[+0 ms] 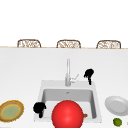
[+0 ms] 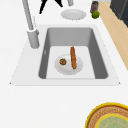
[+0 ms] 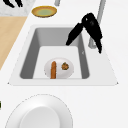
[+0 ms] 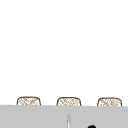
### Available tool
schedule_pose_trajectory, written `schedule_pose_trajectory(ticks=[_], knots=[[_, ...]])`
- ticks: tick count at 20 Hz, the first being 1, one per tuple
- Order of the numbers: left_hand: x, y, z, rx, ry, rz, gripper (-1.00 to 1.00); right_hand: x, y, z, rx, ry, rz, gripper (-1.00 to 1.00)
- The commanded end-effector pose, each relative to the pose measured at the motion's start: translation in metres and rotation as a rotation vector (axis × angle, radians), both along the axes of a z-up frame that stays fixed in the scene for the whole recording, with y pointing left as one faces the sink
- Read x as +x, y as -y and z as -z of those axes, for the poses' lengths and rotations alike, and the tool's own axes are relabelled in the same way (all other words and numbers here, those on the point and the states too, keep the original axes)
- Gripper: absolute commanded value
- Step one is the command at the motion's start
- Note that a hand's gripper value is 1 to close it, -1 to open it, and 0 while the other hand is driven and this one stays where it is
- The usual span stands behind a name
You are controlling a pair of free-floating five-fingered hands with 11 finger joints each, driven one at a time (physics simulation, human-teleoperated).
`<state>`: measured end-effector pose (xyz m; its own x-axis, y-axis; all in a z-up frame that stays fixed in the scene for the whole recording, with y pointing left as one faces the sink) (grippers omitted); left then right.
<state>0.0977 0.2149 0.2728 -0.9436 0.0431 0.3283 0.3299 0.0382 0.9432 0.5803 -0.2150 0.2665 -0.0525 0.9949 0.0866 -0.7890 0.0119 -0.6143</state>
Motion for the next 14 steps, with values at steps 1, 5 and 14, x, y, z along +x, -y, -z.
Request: schedule_pose_trajectory(ticks=[1,5,14], knots=[[0.000,0.000,0.000,0.000,0.000,0.000,0.00,-0.030,0.004,0.000,-0.038,0.016,-0.015,-1.00],[0.000,0.000,0.000,0.000,0.000,0.000,0.00,-0.063,0.006,0.000,-0.008,0.043,-0.007,-1.00],[0.000,0.000,0.000,0.000,0.000,0.000,0.00,-0.136,0.019,0.000,-0.005,0.069,0.000,-1.00]])
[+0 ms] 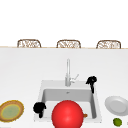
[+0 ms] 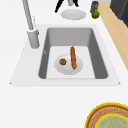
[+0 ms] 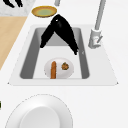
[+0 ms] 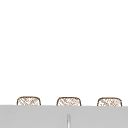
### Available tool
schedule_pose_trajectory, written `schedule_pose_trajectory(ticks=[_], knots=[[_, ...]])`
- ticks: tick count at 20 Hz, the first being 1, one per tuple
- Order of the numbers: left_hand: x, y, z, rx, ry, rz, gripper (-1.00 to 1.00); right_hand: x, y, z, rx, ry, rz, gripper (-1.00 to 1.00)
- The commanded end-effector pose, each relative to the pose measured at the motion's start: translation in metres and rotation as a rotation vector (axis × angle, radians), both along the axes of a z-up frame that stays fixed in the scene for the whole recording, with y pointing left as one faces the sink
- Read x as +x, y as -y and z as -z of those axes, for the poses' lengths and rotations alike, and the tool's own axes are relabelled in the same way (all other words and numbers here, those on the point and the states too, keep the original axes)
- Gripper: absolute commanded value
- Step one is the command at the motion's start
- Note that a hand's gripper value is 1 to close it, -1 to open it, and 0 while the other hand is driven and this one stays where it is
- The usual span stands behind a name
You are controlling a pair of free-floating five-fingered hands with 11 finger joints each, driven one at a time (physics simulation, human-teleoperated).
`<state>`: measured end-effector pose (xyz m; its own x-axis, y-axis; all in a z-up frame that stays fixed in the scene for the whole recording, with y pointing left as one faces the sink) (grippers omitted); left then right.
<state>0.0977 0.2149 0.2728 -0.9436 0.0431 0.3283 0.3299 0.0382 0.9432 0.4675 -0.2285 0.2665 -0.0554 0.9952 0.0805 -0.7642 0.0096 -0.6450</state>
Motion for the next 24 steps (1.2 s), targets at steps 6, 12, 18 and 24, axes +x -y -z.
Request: schedule_pose_trajectory(ticks=[6,12,18,24], knots=[[0.000,0.000,0.000,0.000,0.000,0.000,0.00,-0.071,0.005,0.007,-0.005,0.036,-0.001,-1.00],[0.000,0.000,0.000,0.000,0.000,0.000,0.00,-0.118,0.005,0.024,-0.019,0.027,-0.005,-1.00],[0.000,0.000,0.000,0.000,0.000,0.000,0.00,-0.159,0.000,0.045,-0.018,0.011,-0.013,-1.00],[0.000,0.000,0.000,0.000,0.000,0.000,0.00,-0.203,0.006,0.051,-0.009,0.021,0.000,-1.00]])
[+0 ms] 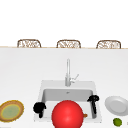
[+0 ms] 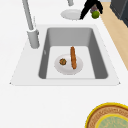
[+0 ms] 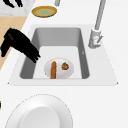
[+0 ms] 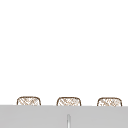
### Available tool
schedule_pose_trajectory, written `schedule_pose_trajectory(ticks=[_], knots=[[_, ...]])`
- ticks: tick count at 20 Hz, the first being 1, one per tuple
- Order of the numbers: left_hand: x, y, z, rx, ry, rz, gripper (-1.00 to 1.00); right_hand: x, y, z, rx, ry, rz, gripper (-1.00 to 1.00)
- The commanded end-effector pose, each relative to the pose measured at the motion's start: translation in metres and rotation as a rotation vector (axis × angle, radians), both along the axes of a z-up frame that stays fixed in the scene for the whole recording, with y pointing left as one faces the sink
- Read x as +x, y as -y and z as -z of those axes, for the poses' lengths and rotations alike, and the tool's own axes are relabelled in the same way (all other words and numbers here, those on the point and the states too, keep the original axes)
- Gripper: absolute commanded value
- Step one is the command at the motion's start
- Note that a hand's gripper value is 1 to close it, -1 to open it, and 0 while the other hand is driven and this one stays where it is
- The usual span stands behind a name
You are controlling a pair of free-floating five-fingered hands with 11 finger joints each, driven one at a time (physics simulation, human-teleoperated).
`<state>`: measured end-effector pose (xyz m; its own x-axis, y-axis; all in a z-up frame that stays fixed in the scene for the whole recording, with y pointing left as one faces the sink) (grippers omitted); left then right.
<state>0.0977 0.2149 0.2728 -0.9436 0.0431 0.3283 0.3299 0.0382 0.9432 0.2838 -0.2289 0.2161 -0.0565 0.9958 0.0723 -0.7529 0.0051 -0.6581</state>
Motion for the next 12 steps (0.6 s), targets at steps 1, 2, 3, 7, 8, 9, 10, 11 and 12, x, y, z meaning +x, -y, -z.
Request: schedule_pose_trajectory(ticks=[1,2,3,7,8,9,10,11,12], knots=[[0.000,0.000,0.000,0.000,0.000,0.000,0.00,-0.028,0.007,0.000,0.007,0.023,0.000,-1.00],[0.000,0.000,0.000,0.000,0.000,0.000,0.00,-0.036,0.008,0.000,0.014,0.032,0.000,-1.00],[0.000,0.000,0.000,0.000,0.000,0.000,0.00,-0.043,0.009,0.000,0.016,0.041,0.000,-1.00],[0.000,0.000,0.000,0.000,0.000,0.000,0.00,-0.067,0.010,0.009,0.005,0.012,-0.003,-1.00],[0.000,0.000,0.000,0.000,0.000,0.000,0.00,-0.070,0.009,0.010,0.002,0.010,-0.004,-1.00],[0.000,0.000,0.000,0.000,0.000,0.000,0.00,-0.066,0.008,0.007,0.004,0.014,-0.003,-1.00],[0.000,0.000,0.000,0.000,0.000,0.000,0.00,-0.065,0.009,0.007,0.004,0.002,-0.004,-1.00],[0.000,0.000,0.000,0.000,0.000,0.000,0.00,-0.065,0.008,0.008,0.003,-0.010,-0.005,-1.00],[0.000,0.000,0.000,0.000,0.000,0.000,0.00,-0.066,0.009,0.008,0.002,-0.021,-0.003,-1.00]])
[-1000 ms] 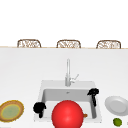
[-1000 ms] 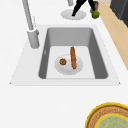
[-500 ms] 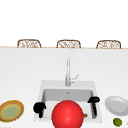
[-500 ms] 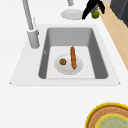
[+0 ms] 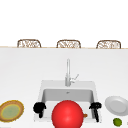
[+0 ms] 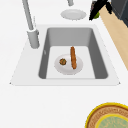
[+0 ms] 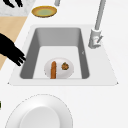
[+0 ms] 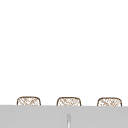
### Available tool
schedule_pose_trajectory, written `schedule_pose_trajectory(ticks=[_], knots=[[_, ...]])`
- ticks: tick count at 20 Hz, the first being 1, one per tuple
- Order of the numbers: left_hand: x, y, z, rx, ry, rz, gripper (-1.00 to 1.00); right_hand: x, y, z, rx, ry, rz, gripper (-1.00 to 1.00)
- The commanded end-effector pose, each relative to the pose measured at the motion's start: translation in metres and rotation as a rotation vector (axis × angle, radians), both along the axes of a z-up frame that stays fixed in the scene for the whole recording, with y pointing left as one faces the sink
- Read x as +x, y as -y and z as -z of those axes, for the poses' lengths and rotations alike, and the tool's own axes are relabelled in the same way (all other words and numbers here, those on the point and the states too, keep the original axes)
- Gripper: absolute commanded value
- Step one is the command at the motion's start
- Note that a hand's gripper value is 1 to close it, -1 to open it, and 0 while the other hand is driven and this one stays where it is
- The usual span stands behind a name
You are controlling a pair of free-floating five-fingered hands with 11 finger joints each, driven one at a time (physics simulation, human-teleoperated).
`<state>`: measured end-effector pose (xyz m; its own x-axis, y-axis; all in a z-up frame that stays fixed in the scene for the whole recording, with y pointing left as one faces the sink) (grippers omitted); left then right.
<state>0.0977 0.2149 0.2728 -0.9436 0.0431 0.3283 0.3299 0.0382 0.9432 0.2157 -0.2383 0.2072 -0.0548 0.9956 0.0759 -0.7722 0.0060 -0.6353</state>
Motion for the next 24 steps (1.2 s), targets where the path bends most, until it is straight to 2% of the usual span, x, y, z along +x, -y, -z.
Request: schedule_pose_trajectory(ticks=[1,2,3,4,8,14,18,20,24], knots=[[0.000,0.000,0.000,0.000,0.000,0.000,0.00,0.000,0.000,0.000,0.000,0.000,0.000,-1.00],[0.000,0.000,0.000,0.000,0.000,0.000,0.00,-0.001,0.002,0.000,0.000,-0.004,0.000,-1.00],[0.008,0.007,0.001,0.000,0.000,0.000,-1.00,-0.002,0.000,0.001,0.000,-0.007,0.000,0.00],[0.016,0.010,0.002,-0.004,-0.011,-0.011,-1.00,-0.002,0.000,0.000,-0.007,-0.002,-0.012,0.00],[0.035,0.023,0.006,0.011,-0.024,-0.003,-1.00,-0.002,0.000,0.001,-0.005,0.006,-0.005,0.00],[0.071,0.043,0.022,0.013,-0.104,0.004,-1.00,-0.002,0.000,0.001,-0.002,0.011,0.001,0.00],[0.085,0.055,0.033,0.008,-0.132,-0.004,-1.00,-0.002,0.000,0.001,-0.001,0.013,0.003,0.00],[0.093,0.062,0.040,0.009,-0.156,0.006,-1.00,-0.002,0.000,0.001,-0.001,0.013,0.004,0.00],[0.118,0.079,0.044,0.017,-0.148,0.010,-1.00,-0.002,0.000,0.001,0.000,0.014,0.005,0.00]])
